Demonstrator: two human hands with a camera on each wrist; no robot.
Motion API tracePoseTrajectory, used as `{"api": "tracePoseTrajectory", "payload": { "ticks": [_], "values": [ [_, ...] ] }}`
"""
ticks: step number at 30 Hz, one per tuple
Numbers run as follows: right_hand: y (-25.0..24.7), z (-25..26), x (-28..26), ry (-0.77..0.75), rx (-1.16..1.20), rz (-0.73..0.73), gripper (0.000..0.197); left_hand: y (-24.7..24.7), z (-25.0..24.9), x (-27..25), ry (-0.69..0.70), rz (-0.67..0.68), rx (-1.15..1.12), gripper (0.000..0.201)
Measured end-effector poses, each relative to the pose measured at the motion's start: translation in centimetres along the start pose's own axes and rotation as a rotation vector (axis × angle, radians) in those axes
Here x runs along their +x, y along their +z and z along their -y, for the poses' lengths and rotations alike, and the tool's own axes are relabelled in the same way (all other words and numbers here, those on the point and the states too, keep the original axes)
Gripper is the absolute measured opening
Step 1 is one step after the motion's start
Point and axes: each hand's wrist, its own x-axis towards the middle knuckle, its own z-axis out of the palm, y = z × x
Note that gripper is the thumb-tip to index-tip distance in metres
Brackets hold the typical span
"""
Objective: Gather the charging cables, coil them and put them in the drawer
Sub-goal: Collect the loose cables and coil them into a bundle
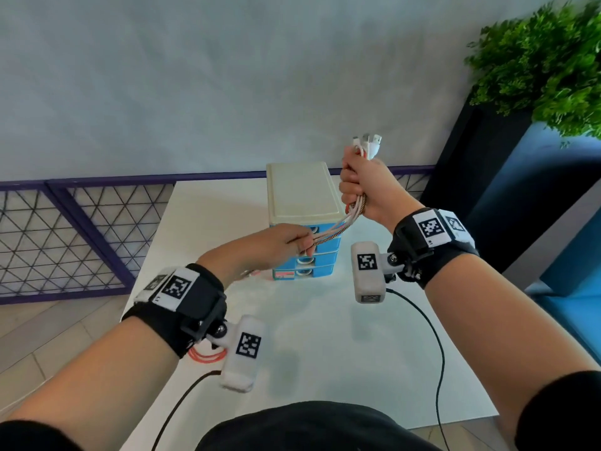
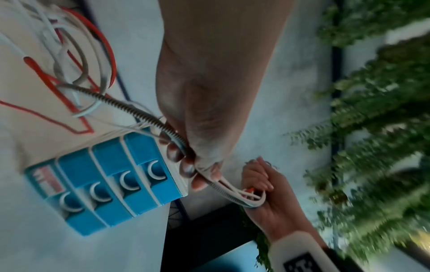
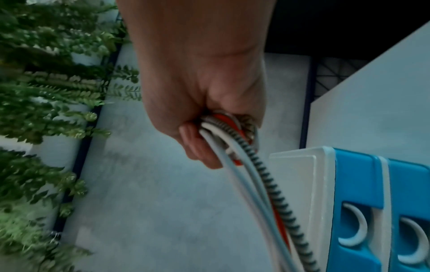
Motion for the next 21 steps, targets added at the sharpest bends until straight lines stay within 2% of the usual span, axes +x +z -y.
{"api": "tracePoseTrajectory", "payload": {
  "ticks": [3, 6, 9, 12, 13, 15, 17, 21],
  "values": [
    [-0.1, 0.0, -0.1, 0.02, -0.238, 0.07, 0.028, -0.7, -0.5, 0.0, 0.012, -0.156, 0.389, 0.025],
    [0.2, -0.1, -0.6, 0.096, -0.409, 0.219, 0.029, -1.5, -0.9, 0.0, 0.126, -0.34, 0.532, 0.022],
    [0.4, -0.7, -1.3, 0.192, -0.521, 0.358, 0.032, -1.9, -1.4, -0.1, 0.113, -0.369, 0.491, 0.019],
    [0.7, -1.2, -2.1, 0.253, -0.625, 0.462, 0.034, -1.9, -1.6, -0.1, 0.056, -0.342, 0.268, 0.007],
    [0.7, -1.4, -2.3, 0.288, -0.639, 0.507, 0.034, -2.0, -1.6, 0.0, 0.04, -0.352, 0.203, 0.014],
    [0.8, -2.1, -2.7, 0.374, -0.637, 0.603, 0.035, -2.0, -1.4, 0.2, 0.0, -0.377, 0.11, 0.039],
    [0.8, -2.9, -3.0, 0.415, -0.605, 0.641, 0.034, -2.0, -1.3, 0.3, -0.021, -0.377, 0.076, 0.056],
    [0.7, -3.6, -3.4, 0.341, -0.573, 0.571, 0.03, -1.8, -0.9, 0.5, -0.032, -0.363, 0.032, 0.048]
  ]
}}
